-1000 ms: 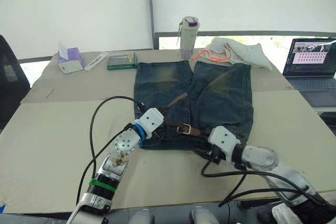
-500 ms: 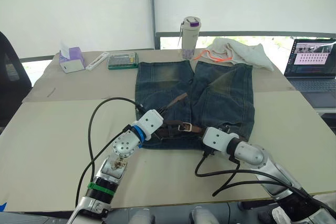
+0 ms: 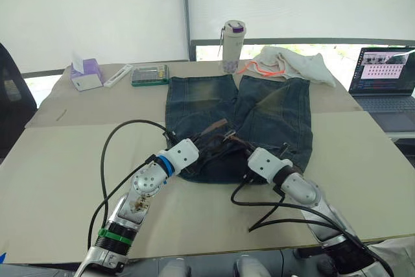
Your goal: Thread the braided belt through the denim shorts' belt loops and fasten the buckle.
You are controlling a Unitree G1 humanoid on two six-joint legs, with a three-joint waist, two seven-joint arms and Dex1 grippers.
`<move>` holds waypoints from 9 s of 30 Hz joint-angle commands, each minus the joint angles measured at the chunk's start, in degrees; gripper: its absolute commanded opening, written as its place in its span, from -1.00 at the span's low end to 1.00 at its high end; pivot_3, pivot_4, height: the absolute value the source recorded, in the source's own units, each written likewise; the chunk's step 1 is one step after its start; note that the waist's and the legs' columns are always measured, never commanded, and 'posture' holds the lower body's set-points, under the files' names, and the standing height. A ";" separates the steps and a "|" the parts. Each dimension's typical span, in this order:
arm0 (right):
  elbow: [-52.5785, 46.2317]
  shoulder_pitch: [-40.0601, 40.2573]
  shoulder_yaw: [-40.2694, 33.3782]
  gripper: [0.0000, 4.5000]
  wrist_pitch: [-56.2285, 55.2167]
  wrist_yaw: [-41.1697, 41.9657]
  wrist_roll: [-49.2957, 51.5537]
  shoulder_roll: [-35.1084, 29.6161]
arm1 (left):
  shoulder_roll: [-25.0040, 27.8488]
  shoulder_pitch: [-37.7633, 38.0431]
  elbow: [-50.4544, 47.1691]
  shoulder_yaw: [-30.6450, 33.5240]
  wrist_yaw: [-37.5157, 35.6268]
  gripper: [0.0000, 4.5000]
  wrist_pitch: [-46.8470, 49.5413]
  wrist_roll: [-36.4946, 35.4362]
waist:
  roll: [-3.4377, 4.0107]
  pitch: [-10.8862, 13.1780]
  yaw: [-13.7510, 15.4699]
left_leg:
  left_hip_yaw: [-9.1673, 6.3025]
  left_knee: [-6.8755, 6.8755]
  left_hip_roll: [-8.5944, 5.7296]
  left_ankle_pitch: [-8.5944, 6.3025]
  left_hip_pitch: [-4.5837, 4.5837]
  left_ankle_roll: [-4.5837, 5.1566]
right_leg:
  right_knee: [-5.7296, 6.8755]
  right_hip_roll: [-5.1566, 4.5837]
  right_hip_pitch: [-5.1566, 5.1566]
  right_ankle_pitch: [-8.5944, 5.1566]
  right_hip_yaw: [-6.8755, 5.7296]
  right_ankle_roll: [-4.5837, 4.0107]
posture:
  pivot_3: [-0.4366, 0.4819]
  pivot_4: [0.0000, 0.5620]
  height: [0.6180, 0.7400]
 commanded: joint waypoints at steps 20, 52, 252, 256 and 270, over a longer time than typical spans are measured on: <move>6.07 -2.12 -1.46 -0.99 -17.83 -15.55 -23.09 -5.34 | 10.03 -1.03 -9.23 -3.58 -4.01 -1.00 2.84 14.58 | 0.00 0.00 -0.08 | 0.05 -0.03 0.00 0.00 0.02 -0.01 | 0.02 0.00 -0.01 0.00 0.03 -0.01 | -0.05 -0.47 1.00; 8.76 -5.88 1.84 -0.99 -24.68 -19.64 -31.10 -3.07 | 4.67 -10.85 -3.76 -8.57 -6.46 -1.00 0.85 16.33 | 0.00 0.00 -0.22 | 0.09 -0.02 0.00 0.01 0.02 0.00 | 0.09 0.02 -0.01 0.00 0.07 -0.01 | -0.05 -0.47 1.00; 13.78 -13.20 -2.61 -0.94 20.70 38.99 24.36 -8.35 | 9.24 14.40 -11.96 8.82 -25.96 1.00 10.61 -30.55 | 0.21 -0.10 0.06 | 0.09 0.09 0.09 -0.08 0.03 0.12 | 0.02 0.02 0.01 0.03 0.06 -0.09 | -0.05 -0.47 1.00; 14.44 -11.54 -1.94 -0.94 21.17 38.37 22.80 -9.16 | 8.99 14.82 -12.40 8.83 -25.65 1.00 10.51 -30.35 | 0.10 -0.18 0.28 | 0.05 0.09 0.09 -0.08 0.11 0.12 | -0.01 0.01 0.14 0.02 0.01 -0.09 | -0.05 -0.47 1.00; 17.40 -8.55 -0.84 -0.94 24.21 35.48 20.87 -8.78 | 9.04 12.36 -14.56 8.23 -25.05 1.00 14.03 -30.83 | -0.24 -0.39 1.25 | 0.00 0.12 0.04 -0.08 0.23 0.12 | -0.09 -0.02 0.37 0.02 -0.05 -0.08 | -0.05 -0.47 1.00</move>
